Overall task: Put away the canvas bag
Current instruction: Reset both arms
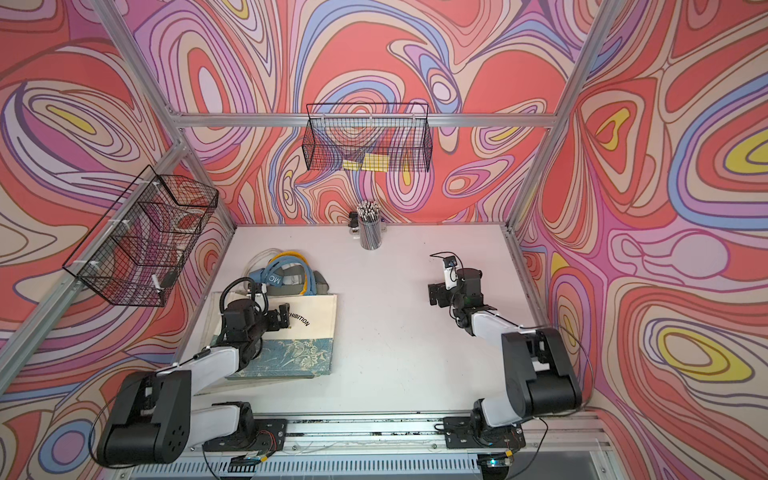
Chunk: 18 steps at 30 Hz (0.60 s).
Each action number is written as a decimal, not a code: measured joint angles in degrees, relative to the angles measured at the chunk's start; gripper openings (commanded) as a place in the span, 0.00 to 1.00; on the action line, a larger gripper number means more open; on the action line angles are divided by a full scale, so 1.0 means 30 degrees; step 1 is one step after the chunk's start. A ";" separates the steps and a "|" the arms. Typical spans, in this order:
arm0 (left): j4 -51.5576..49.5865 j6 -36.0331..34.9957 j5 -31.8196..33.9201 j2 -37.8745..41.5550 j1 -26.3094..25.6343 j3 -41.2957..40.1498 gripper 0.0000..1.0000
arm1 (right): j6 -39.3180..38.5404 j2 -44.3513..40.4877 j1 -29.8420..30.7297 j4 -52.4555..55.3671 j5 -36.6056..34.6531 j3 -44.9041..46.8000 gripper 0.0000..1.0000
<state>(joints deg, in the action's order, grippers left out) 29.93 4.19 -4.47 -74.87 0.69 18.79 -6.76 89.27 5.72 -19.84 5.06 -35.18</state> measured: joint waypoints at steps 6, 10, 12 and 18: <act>0.6244 -0.1027 0.0168 -0.2667 -0.0262 -0.0845 0.99 | 0.0393 0.2208 -0.0765 -0.3337 -0.0328 0.0211 0.98; 0.7868 -0.1297 0.0466 -0.4291 -0.0372 -0.1122 0.99 | 0.0809 0.1209 -0.1829 -0.8918 0.0262 0.3388 0.98; 0.7686 -0.1399 0.0619 -0.4299 -0.0423 -0.0430 0.99 | 0.0947 0.1792 -0.1887 -1.0972 0.0459 0.4415 0.98; 0.7351 -0.1362 0.1472 -0.4255 -0.0488 0.0670 0.99 | 0.1326 0.2521 -0.1916 -1.1839 0.0437 0.3832 0.98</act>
<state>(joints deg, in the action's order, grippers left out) 51.99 0.10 -0.05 -87.64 -0.78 20.80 -2.79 96.84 -0.03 -55.35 6.37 -23.68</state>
